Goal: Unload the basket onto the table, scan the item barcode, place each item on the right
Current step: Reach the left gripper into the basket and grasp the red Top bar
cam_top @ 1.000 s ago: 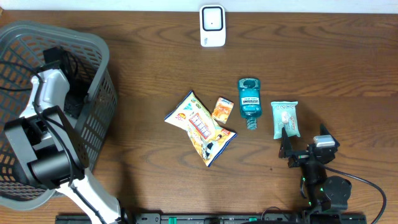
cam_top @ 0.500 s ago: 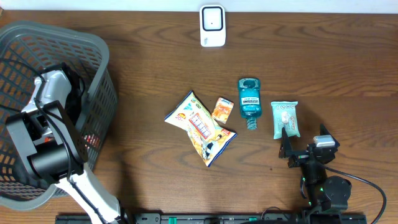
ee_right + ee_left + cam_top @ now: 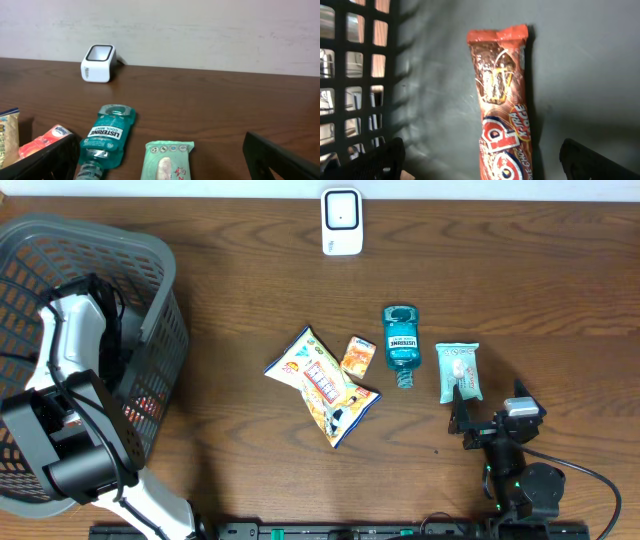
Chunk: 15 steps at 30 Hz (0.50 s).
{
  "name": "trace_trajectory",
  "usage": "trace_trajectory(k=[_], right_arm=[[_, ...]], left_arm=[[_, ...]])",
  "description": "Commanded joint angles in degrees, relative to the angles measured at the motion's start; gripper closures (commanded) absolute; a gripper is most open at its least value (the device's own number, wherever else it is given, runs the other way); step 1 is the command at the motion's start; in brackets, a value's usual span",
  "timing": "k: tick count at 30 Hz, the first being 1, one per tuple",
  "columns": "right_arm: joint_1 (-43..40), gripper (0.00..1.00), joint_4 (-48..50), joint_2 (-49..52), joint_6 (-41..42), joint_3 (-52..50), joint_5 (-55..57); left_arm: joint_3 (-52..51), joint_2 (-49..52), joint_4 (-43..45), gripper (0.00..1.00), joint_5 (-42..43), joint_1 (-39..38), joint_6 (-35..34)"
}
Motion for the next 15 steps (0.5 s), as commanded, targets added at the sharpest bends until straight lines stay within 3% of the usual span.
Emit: trace_trajectory(k=[1,10,15], right_arm=[[0.9,0.01,-0.11,-0.35,0.61,-0.15,0.26],[0.9,0.01,-0.11,-0.35,0.59,-0.15,0.26],[0.9,0.01,-0.11,-0.35,0.59,-0.15,0.26]], left_arm=[[-4.13,-0.07,2.25,0.01,1.57,0.22,0.07],[-18.6,-0.07,19.26,0.02,6.38,0.22,0.11],[-24.98,-0.07,26.8,0.18,8.76,0.22,0.09]])
